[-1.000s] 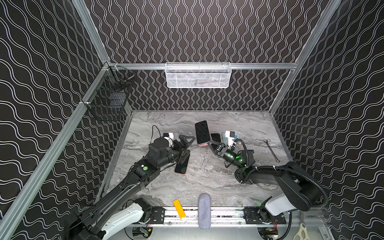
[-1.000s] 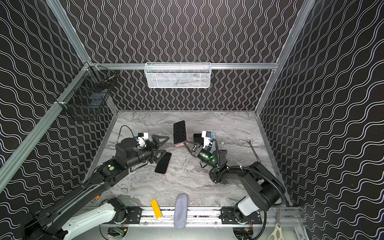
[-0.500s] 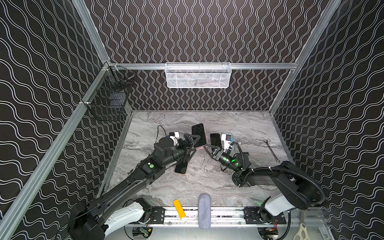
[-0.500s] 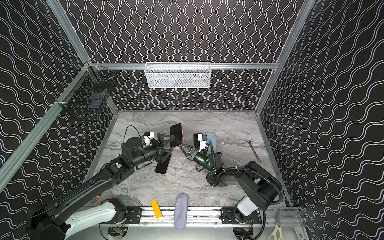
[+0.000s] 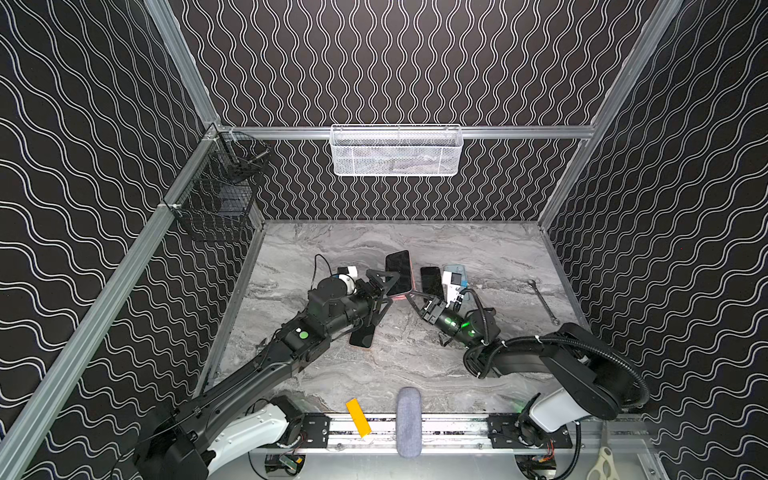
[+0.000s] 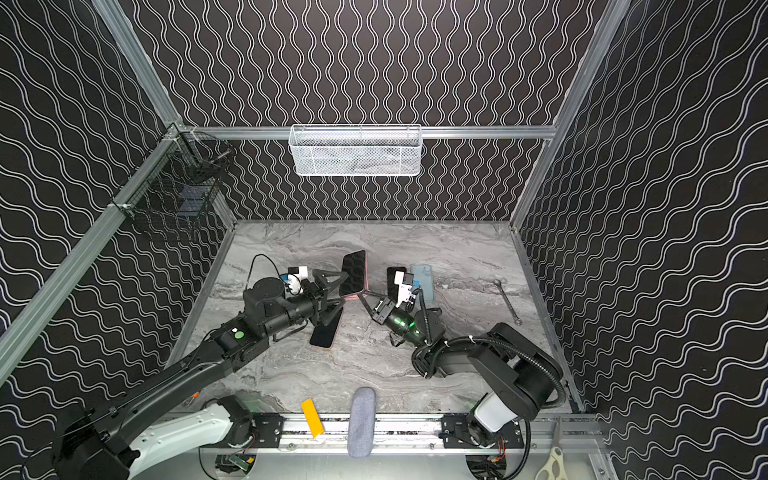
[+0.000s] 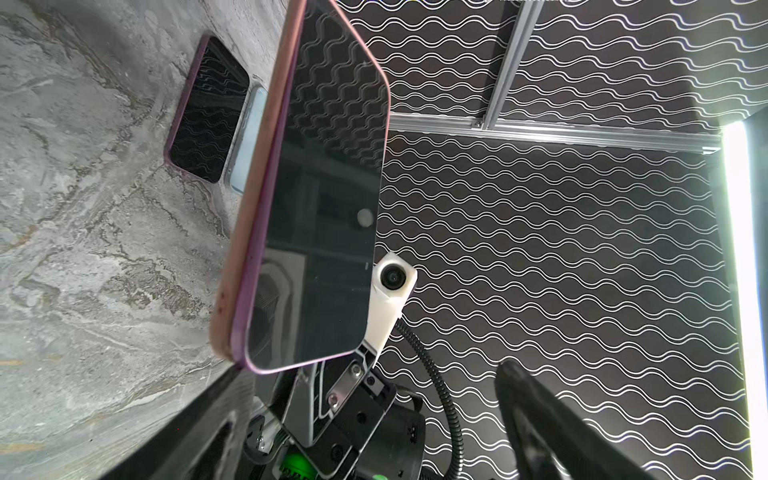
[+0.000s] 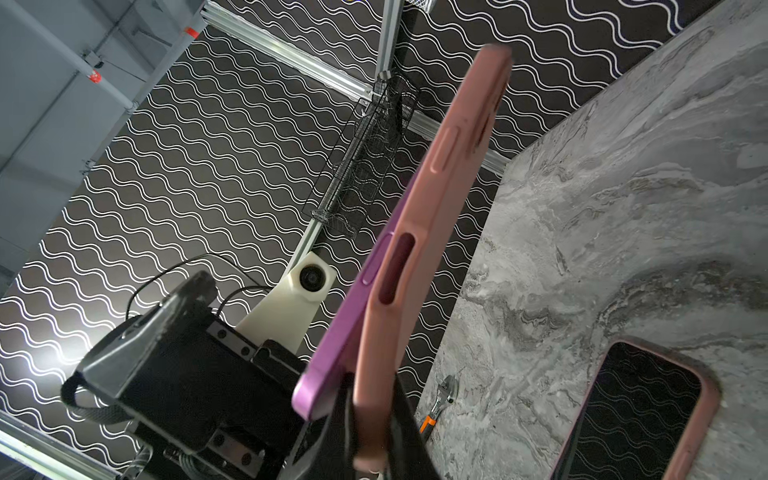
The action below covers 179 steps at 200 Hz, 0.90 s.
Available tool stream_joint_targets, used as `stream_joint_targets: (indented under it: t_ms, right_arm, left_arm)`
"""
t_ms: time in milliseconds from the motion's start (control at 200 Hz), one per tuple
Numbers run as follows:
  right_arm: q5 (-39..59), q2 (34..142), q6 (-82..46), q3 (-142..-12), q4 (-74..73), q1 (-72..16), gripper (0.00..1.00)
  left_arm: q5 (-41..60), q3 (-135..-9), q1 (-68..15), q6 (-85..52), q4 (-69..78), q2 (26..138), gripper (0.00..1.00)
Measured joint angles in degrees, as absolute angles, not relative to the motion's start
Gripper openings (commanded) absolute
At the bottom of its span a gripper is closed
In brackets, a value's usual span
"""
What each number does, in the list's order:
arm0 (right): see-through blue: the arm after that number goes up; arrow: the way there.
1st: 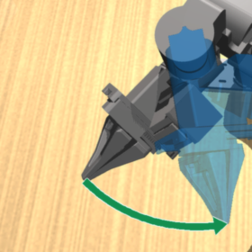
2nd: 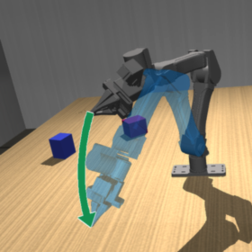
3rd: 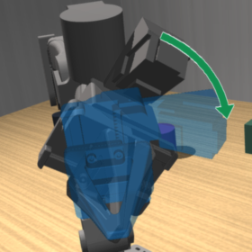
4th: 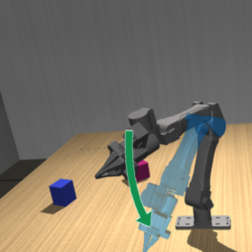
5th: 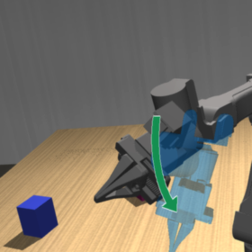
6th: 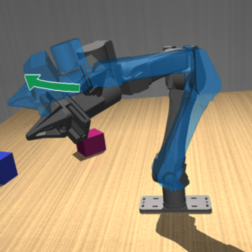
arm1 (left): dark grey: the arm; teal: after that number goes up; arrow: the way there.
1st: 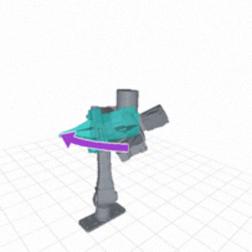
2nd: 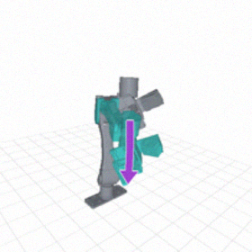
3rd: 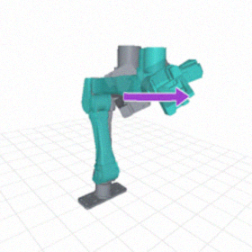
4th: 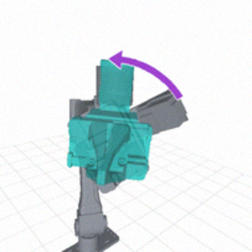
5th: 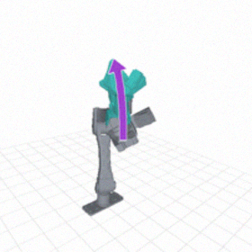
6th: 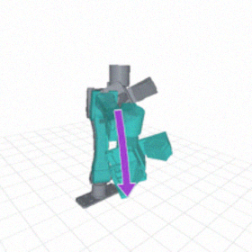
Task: Take the phone out of the phone case
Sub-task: 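Draw the pink case clear with the right gripper while the left holds the phone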
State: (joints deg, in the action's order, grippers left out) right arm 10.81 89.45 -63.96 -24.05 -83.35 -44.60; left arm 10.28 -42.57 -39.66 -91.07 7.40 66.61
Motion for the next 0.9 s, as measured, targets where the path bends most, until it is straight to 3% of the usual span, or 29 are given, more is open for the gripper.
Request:
stream_joint_targets:
  t_ms: [561, 711, 896]
  right_arm:
    - [10.22, 89.78, -63.33, -22.52, -85.56, -46.39, 0.05]
    - [10.22, 89.84, -63.33, -22.52, -85.62, -46.48, 0.05]
    - [10.24, 90.85, -63.4, -22.5, -87.66, -46.85, 0.05]
  left_arm:
    - [7.25, -42.81, -39.59, -89.73, 7.77, 69.08, 0.71]
    - [6.7, -43.03, -39.59, -89.47, 7.75, 70.22, 0.54]
    - [6.72, -43.79, -39.59, -88.12, 7.46, 71.53, 0.16]
